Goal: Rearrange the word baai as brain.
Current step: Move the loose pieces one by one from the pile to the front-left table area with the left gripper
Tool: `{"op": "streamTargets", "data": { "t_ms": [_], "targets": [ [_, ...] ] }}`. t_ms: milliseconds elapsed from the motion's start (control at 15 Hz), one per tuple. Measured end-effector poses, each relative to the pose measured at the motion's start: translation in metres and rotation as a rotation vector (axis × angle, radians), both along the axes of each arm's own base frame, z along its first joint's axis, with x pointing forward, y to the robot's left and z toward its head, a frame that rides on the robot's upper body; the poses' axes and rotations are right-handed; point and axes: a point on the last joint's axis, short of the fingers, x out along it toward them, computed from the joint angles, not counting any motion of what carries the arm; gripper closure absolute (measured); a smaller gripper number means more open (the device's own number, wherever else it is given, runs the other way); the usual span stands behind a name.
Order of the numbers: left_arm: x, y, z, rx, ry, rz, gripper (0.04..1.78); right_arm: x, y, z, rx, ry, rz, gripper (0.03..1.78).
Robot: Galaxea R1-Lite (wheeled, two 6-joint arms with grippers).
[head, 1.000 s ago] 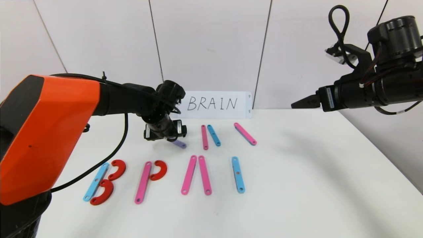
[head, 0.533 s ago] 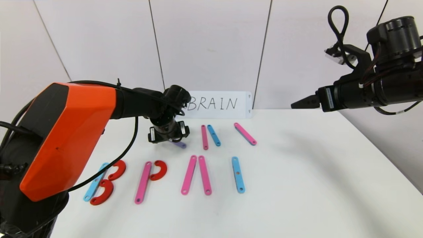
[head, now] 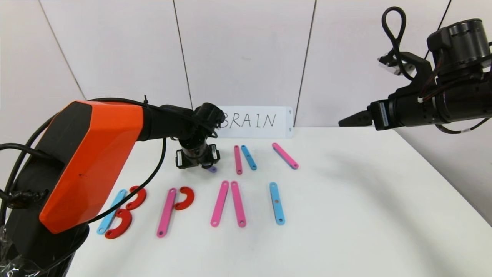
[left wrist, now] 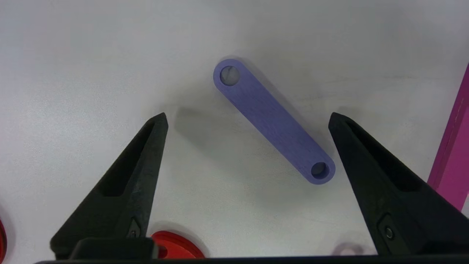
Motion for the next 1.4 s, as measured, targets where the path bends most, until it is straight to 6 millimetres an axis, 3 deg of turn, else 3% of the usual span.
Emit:
{"op": "streamTargets", "data": {
  "t_ms": [133, 400, 533, 1000, 1400],
  "targets": [
    [0.001, -0.001, -0.002, 0.003, 0.003, -0.003, 0.6, 0.0, 0.0, 0.0, 0.0, -0.001, 0.001, 0.07],
    [0.001, -0.001, -0.004, 0.007, 0.01, -0.004, 1.32, -0.001, 0.0, 0.001, 0.0, -0.003, 0.002, 0.07],
    [0.0, -0.001, -0.004, 0.008, 0.016, -0.002, 1.53, -0.001, 0.0, 0.001, 0.0, -0.003, 0.001, 0.07],
    [-0.006, 0.0, 0.005, -0.023, 0.024, 0.047, 1.54, -0.001, 0.0, 0.001, 0.0, -0.003, 0.001, 0.07],
    [-0.04, 0.005, 0.038, -0.102, 0.094, 0.227, 1.54, 0.0, 0.0, 0.0, 0.0, -0.002, 0.001, 0.07]
  ]
}}
